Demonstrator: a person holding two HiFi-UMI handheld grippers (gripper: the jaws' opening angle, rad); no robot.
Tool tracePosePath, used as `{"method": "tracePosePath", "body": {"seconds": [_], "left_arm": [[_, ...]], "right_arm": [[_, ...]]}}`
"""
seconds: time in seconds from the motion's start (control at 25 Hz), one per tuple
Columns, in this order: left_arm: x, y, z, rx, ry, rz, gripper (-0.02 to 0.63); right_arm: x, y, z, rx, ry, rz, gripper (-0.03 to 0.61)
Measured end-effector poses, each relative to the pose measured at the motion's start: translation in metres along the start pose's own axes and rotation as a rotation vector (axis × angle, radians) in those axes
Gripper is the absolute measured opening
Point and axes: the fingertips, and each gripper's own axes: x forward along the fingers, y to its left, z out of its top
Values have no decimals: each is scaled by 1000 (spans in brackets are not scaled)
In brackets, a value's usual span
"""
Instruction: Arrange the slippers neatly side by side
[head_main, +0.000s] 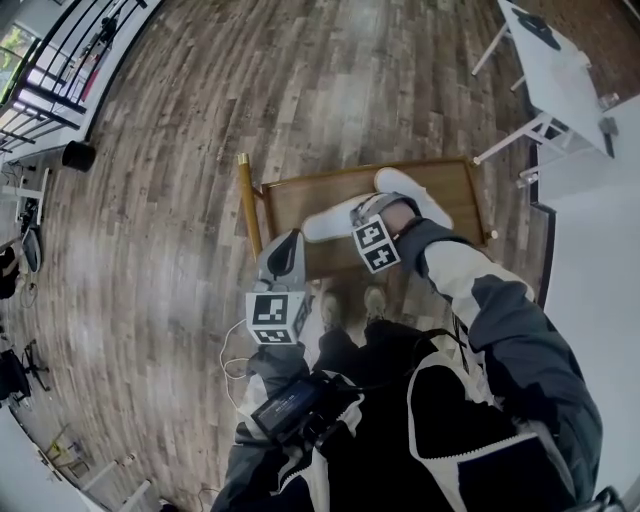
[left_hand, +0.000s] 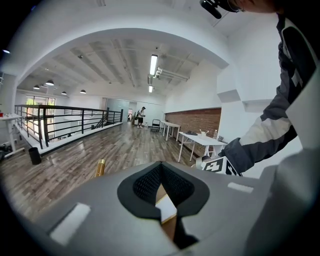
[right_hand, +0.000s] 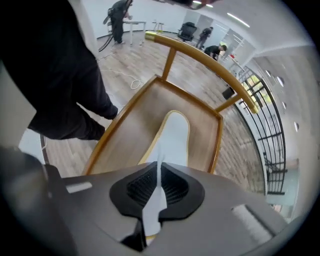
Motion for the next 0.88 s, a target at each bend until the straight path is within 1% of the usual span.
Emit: {"method": "tracePosePath", "body": {"seconds": [0.12, 0.2, 0.36, 0.44, 0.6, 0.76, 0.88], "left_arm": [[-5, 2, -4, 3, -15, 8, 6], [-8, 3, -6, -8, -6, 20, 6], [-11, 4, -8, -12, -15, 36, 6], [-12, 4, -10, -13, -15, 42, 6], [-15, 11, -11, -29, -9, 66, 6], [-13, 15, -13, -35, -18, 91, 6], [-12, 16, -10, -36, -20, 105, 6]], "right_arm": [[1, 2, -3, -201, 36, -17, 18], [3, 3, -7, -320, 52, -24, 18], [6, 6, -13, -505, 40, -22, 18], [4, 11, -13, -576, 13, -9, 18], [-5, 17, -3, -674, -50, -8, 17], [-7, 27, -4, -796, -65, 5, 17], [-2, 24, -10, -876, -68, 9, 17]]}}
